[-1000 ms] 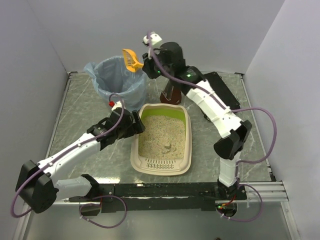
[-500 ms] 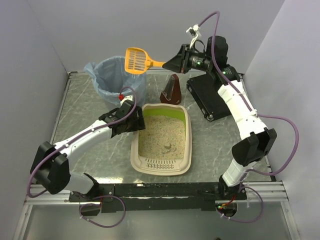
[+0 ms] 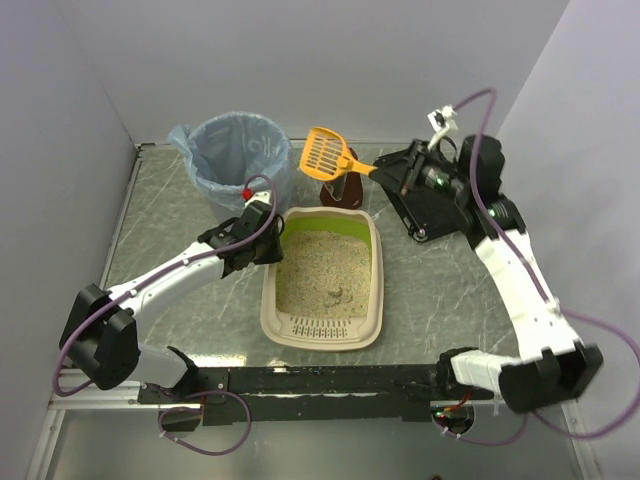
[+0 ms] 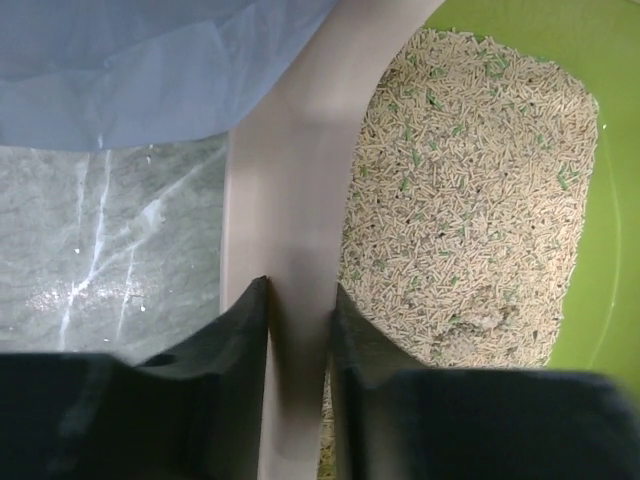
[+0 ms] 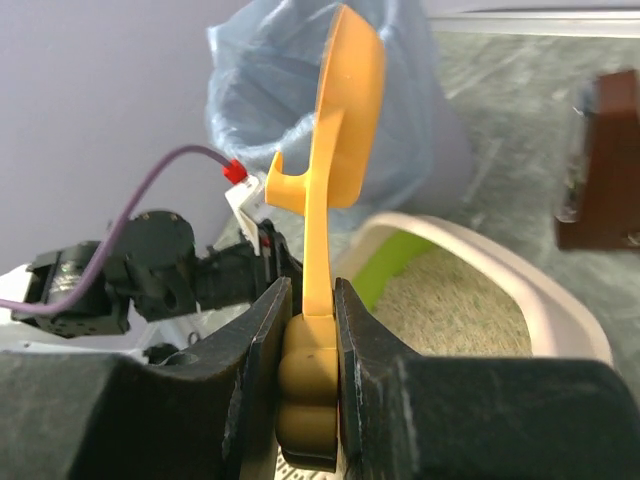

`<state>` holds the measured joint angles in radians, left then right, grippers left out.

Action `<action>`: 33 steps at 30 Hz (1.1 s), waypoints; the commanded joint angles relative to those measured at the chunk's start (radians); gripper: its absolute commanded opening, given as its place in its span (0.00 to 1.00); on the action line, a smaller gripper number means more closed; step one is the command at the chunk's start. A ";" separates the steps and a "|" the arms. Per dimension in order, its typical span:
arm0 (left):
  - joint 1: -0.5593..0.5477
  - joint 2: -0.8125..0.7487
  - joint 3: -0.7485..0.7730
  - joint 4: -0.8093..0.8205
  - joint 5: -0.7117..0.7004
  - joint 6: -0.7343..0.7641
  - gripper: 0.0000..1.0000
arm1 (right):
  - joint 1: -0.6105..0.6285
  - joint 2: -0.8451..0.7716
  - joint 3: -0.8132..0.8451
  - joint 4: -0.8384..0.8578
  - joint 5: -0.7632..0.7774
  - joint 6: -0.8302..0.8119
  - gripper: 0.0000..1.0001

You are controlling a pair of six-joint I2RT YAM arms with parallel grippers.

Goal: Clean the litter box

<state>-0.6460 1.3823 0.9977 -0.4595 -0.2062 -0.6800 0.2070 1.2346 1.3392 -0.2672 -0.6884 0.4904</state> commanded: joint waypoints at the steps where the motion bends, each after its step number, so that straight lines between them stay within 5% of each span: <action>1: 0.006 0.011 0.030 -0.056 -0.004 -0.003 0.13 | -0.012 -0.144 -0.089 -0.016 0.197 0.001 0.00; 3: 0.002 0.026 0.039 -0.082 -0.007 -0.041 0.01 | -0.012 -0.182 -0.115 -0.088 0.239 -0.006 0.00; 11: -0.090 0.030 0.094 -0.235 -0.117 -0.255 0.01 | -0.012 -0.287 -0.218 -0.207 0.222 -0.048 0.00; 19: -0.194 0.178 0.308 -0.602 -0.145 -0.614 0.08 | -0.012 -0.362 -0.276 -0.291 0.241 -0.041 0.00; 20: -0.210 0.198 0.317 -0.625 -0.145 -0.659 0.10 | -0.012 -0.368 -0.291 -0.284 0.216 -0.038 0.00; 21: -0.233 0.202 0.331 -0.631 -0.130 -0.661 0.24 | -0.012 -0.373 -0.307 -0.277 0.176 -0.032 0.00; 23: -0.259 0.205 0.340 -0.642 -0.121 -0.687 0.23 | -0.012 -0.394 -0.353 -0.261 0.139 -0.021 0.00; 24: -0.295 0.199 0.341 -0.627 -0.113 -0.690 0.33 | -0.014 -0.400 -0.365 -0.260 0.106 -0.021 0.00; 26: -0.343 0.166 0.343 -0.616 -0.117 -0.707 0.65 | -0.012 -0.414 -0.394 -0.274 0.095 -0.027 0.00; 27: -0.387 0.150 0.352 -0.630 -0.133 -0.710 0.96 | -0.012 -0.420 -0.403 -0.280 0.095 -0.029 0.00; 30: -0.458 0.069 0.374 -0.634 -0.194 -0.652 0.99 | -0.012 -0.454 -0.442 -0.286 0.098 -0.026 0.00; 33: -0.472 -0.009 0.409 -0.555 -0.272 -0.427 0.97 | -0.012 -0.492 -0.448 -0.317 0.110 -0.050 0.00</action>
<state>-1.1057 1.5154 1.3144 -1.0512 -0.3908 -1.2808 0.1982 0.8074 0.8860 -0.5789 -0.5636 0.4549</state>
